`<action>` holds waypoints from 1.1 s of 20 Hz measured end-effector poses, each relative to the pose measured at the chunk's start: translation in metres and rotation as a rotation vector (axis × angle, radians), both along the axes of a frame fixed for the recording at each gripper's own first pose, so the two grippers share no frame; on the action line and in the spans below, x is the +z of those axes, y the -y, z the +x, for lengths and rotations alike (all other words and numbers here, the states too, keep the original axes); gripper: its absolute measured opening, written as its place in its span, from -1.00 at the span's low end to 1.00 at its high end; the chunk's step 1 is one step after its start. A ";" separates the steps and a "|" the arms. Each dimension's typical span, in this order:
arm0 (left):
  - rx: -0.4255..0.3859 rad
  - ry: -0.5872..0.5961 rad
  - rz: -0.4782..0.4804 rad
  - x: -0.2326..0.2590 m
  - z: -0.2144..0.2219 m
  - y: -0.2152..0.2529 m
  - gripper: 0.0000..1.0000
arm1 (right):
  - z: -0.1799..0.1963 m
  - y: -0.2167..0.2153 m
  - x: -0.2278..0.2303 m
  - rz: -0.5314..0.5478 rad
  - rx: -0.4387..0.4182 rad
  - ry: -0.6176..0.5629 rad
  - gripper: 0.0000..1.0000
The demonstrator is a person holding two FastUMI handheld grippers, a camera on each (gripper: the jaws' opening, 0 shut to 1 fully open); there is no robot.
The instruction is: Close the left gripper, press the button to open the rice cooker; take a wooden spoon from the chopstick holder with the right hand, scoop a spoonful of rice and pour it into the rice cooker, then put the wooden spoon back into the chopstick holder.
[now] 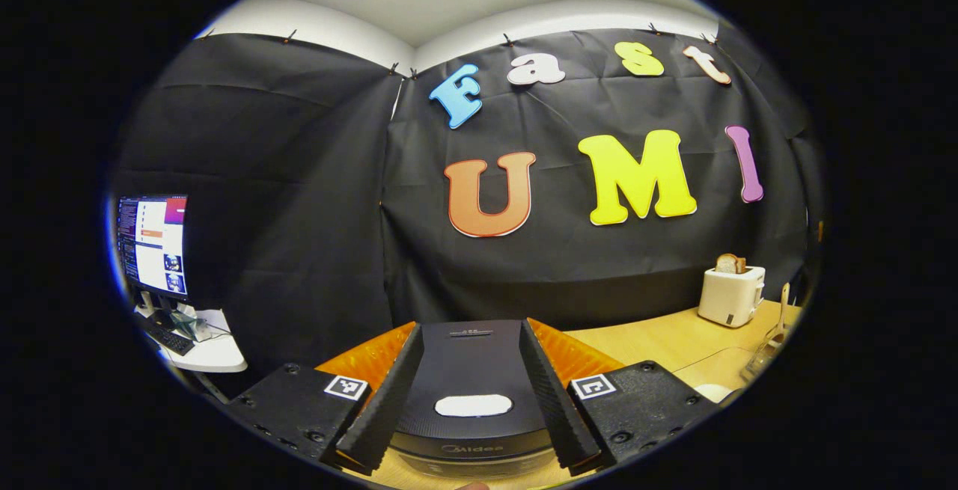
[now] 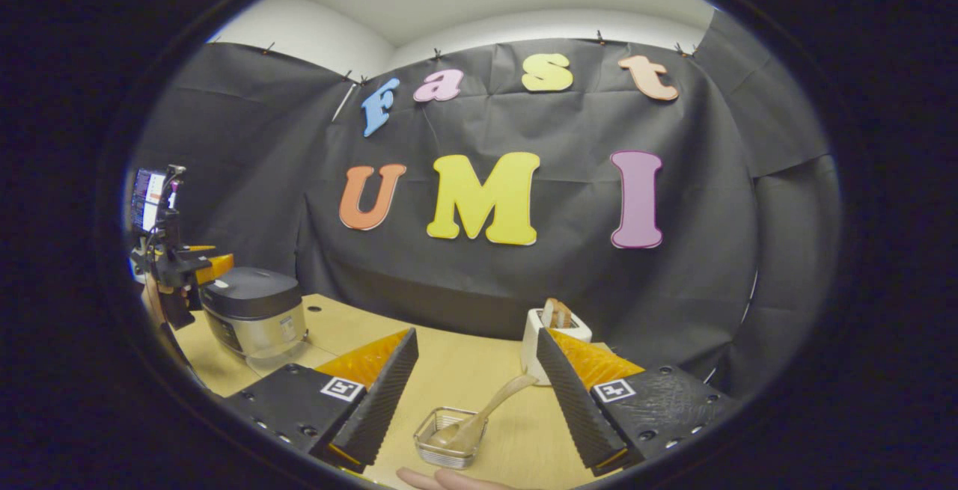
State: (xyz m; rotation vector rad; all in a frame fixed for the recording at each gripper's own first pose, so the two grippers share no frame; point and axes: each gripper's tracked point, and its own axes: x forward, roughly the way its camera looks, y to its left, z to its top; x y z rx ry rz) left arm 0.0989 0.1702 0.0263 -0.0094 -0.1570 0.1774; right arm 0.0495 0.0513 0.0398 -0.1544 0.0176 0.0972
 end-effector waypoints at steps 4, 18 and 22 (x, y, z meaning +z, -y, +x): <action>-0.072 -0.005 0.011 0.018 -0.034 0.035 0.67 | -0.025 -0.006 0.003 0.054 -0.028 -0.003 0.93; -0.280 -0.041 0.050 0.018 -0.143 0.145 0.98 | -0.117 -0.041 0.002 0.181 -0.061 -0.051 0.91; -0.200 -0.010 0.018 0.025 -0.151 0.124 0.97 | -0.112 -0.056 0.002 0.130 -0.070 -0.073 0.91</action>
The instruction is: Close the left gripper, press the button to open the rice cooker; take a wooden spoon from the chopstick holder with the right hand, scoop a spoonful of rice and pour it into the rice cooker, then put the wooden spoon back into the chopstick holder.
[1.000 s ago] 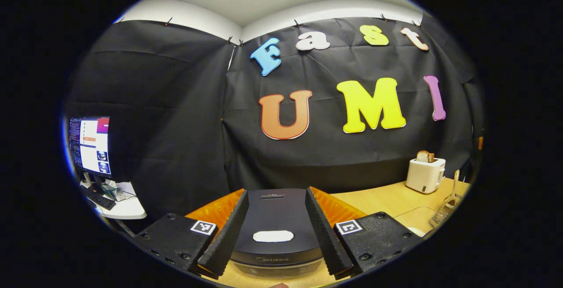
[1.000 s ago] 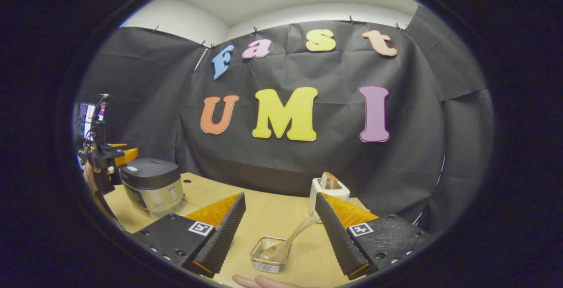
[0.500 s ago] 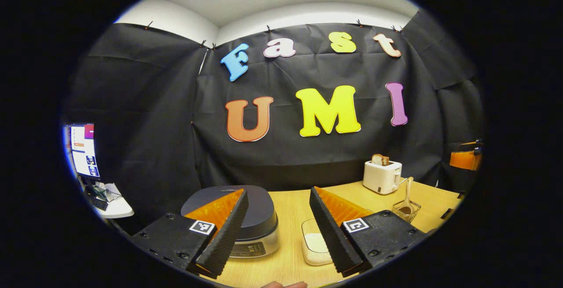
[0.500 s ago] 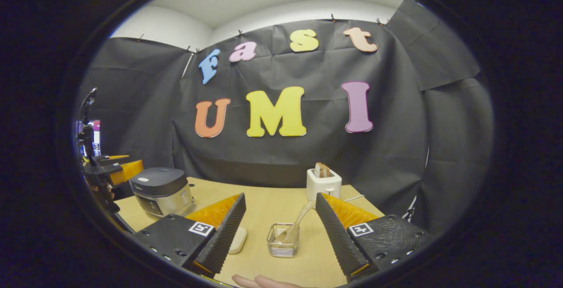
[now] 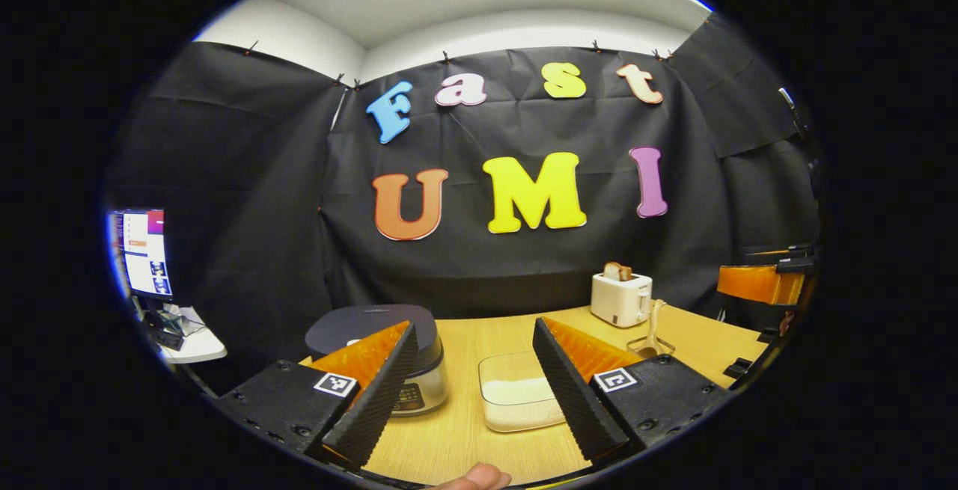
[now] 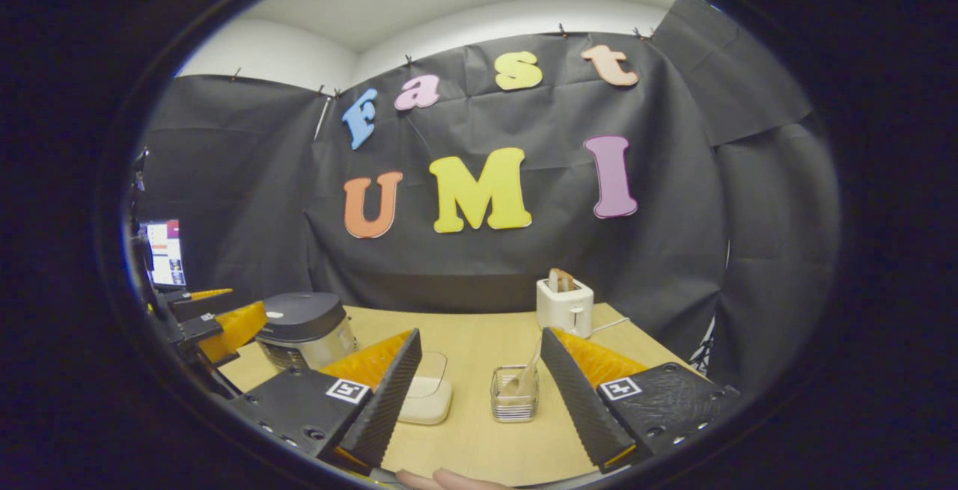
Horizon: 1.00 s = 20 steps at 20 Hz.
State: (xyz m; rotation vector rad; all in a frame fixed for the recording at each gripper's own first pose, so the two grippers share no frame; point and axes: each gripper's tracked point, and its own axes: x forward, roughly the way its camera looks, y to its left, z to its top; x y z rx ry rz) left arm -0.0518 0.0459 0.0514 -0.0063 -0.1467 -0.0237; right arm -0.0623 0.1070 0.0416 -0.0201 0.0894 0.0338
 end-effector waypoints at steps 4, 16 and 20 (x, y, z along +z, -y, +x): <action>0.013 -0.006 -0.037 -0.004 0.009 -0.017 0.98 | 0.000 -0.030 0.002 0.001 0.033 -0.023 0.92; 0.048 -0.039 -0.090 -0.015 0.022 -0.035 0.98 | -0.003 -0.044 0.008 0.003 0.070 0.026 0.92; 0.025 -0.030 -0.067 -0.010 0.021 -0.018 0.98 | -0.005 -0.037 0.012 0.012 0.071 0.045 0.83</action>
